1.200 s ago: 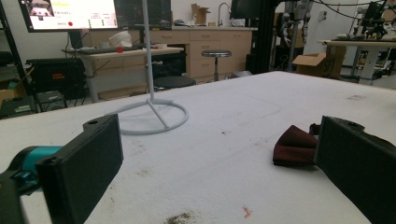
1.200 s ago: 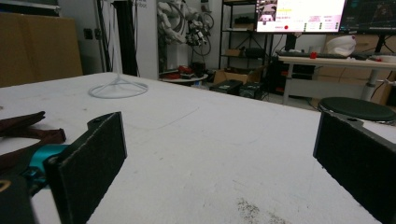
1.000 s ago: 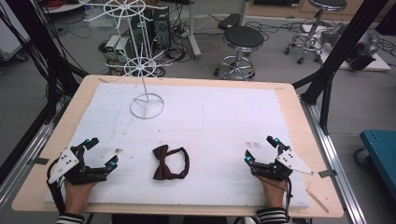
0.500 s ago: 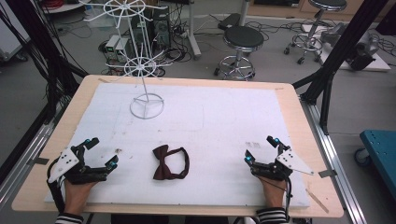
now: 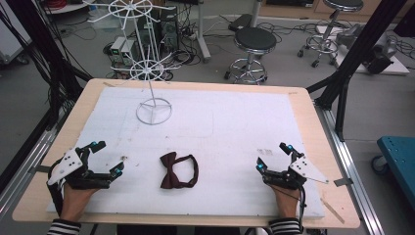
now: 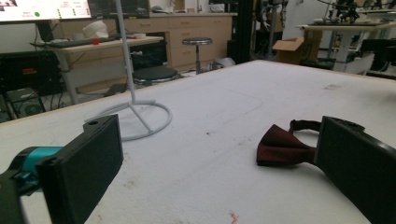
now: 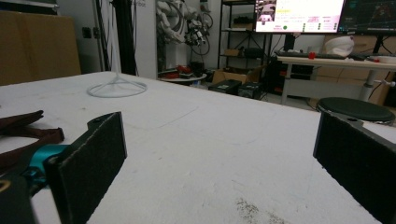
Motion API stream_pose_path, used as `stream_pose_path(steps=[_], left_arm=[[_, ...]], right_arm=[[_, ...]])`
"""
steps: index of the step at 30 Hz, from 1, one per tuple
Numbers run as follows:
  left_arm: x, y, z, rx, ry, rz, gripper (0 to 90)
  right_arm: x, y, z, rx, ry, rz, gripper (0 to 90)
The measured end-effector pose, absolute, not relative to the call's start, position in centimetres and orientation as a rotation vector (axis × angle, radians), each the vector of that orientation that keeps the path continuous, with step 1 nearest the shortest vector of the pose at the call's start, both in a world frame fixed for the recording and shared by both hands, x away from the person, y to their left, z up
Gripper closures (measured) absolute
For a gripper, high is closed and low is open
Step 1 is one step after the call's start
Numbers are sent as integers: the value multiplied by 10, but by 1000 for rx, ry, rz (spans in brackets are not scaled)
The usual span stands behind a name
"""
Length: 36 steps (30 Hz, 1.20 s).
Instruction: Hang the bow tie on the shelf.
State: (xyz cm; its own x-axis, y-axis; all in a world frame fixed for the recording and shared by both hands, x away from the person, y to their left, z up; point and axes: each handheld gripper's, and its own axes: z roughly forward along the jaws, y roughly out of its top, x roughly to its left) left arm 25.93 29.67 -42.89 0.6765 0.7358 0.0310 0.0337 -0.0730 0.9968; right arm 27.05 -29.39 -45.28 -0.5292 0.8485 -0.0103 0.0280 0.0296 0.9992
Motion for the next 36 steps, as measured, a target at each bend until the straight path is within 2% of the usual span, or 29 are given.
stream_pose_path(steps=[14, 36], left_arm=[[280, 273, -394, 1772, 508, 579, 17], [300, 235, -350, 1975, 302, 454, 17]], right_arm=[[271, -294, -453, 902, 1642, 1577, 19], [271, -294, -453, 910, 1643, 1577, 19]])
